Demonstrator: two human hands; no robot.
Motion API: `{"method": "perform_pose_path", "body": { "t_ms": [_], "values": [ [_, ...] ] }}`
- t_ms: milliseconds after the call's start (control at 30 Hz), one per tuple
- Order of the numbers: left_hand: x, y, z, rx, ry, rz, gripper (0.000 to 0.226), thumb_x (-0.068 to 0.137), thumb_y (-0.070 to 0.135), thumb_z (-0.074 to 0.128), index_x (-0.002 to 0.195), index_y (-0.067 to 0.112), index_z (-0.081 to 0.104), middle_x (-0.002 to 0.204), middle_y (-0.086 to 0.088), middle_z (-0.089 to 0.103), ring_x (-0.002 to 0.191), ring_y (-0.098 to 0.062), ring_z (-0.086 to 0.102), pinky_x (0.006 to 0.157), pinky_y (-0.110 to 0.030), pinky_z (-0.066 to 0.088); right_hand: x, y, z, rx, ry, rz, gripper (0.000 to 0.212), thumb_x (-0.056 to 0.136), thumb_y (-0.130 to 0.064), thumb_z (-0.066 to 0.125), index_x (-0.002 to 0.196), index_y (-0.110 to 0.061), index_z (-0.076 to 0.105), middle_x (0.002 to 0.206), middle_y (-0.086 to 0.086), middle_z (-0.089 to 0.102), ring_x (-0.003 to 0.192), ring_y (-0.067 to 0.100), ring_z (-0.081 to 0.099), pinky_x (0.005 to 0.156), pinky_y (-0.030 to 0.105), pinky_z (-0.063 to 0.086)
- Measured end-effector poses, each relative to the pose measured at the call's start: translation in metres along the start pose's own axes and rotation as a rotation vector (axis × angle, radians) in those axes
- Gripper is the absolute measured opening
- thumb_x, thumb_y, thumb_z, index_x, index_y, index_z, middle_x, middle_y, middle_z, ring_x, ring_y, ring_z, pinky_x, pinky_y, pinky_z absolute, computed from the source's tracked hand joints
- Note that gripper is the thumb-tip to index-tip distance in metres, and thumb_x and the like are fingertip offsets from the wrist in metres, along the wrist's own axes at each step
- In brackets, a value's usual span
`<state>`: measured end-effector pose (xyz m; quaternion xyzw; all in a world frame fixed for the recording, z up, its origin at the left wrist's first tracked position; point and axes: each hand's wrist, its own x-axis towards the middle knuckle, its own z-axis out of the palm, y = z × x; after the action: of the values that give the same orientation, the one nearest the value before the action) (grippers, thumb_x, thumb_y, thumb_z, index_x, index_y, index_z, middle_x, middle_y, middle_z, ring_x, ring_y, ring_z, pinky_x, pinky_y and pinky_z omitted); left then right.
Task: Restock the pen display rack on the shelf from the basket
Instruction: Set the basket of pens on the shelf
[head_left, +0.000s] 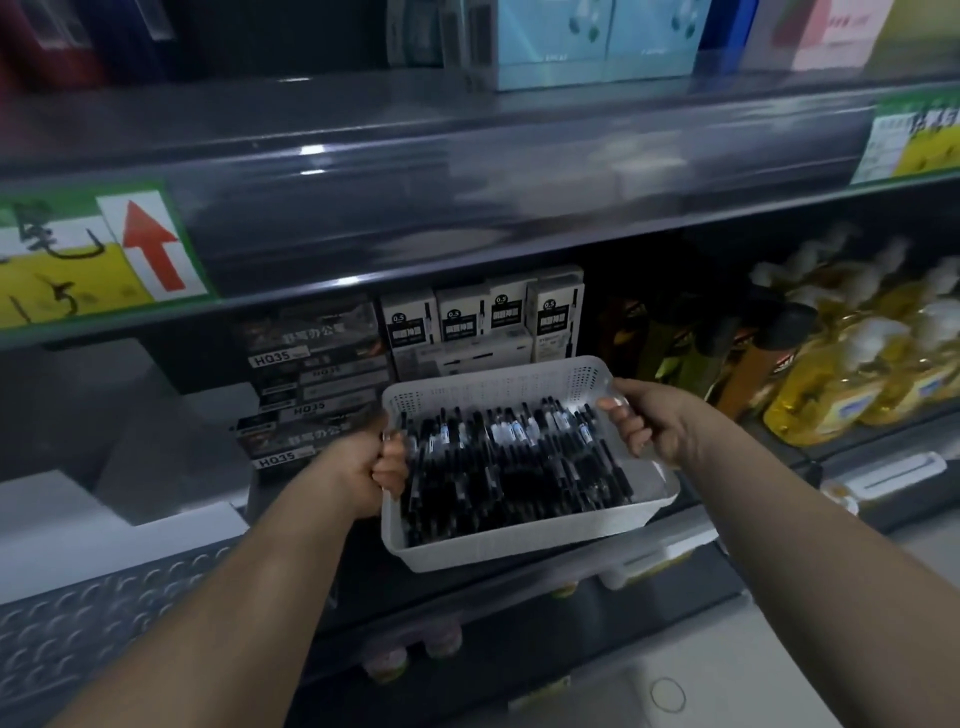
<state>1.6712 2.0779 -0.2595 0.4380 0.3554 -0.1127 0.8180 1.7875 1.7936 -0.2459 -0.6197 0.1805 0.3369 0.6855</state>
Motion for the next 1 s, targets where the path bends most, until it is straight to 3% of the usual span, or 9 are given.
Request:
{"method": "perform_pose_path", "body": {
  "t_ms": [267, 733, 867, 1000],
  "values": [
    [0.001, 0.023, 0.007, 0.174, -0.033, 0.043, 0.046, 0.101, 0.049, 0.036, 0.069, 0.017, 0.041, 0.041, 0.007, 0.028, 0.025, -0.003, 0.02, 0.024, -0.013, 0.011, -0.029, 0.005, -0.001, 0.168, 0.053, -0.053, 0.045, 0.1, -0.041, 0.039, 0.068, -0.013, 0.054, 0.039, -0.009, 0.038, 0.026, 0.001, 0.026, 0.026, 0.011, 0.015],
    [0.019, 0.038, 0.018, 0.466, -0.145, -0.139, 0.044, 0.101, 0.043, 0.038, 0.072, 0.011, 0.045, 0.039, 0.006, 0.03, 0.025, -0.004, 0.022, 0.024, -0.013, 0.015, -0.083, 0.073, 0.005, 0.478, 0.156, -0.07, 0.045, 0.102, -0.037, 0.036, 0.067, -0.013, 0.052, 0.039, -0.007, 0.038, 0.026, 0.003, 0.027, 0.026, 0.012, 0.017],
    [0.024, 0.043, 0.02, 0.426, -0.182, -0.189, 0.046, 0.101, 0.045, 0.037, 0.072, 0.01, 0.046, 0.038, 0.005, 0.032, 0.024, -0.004, 0.025, 0.023, -0.011, 0.019, -0.084, 0.076, 0.0, 0.515, 0.104, -0.067, 0.042, 0.1, -0.036, 0.04, 0.069, -0.011, 0.054, 0.046, -0.006, 0.038, 0.03, 0.004, 0.03, 0.028, 0.013, 0.022],
    [0.018, 0.043, 0.021, 0.412, -0.192, -0.124, 0.044, 0.101, 0.039, 0.041, 0.08, 0.003, 0.056, 0.046, -0.002, 0.05, 0.029, -0.008, 0.042, 0.03, -0.013, 0.034, -0.084, 0.077, -0.003, 0.426, 0.157, -0.062, 0.037, 0.097, -0.037, 0.049, 0.08, -0.007, 0.062, 0.051, 0.0, 0.052, 0.037, 0.009, 0.045, 0.04, 0.02, 0.042]
  ]
}}
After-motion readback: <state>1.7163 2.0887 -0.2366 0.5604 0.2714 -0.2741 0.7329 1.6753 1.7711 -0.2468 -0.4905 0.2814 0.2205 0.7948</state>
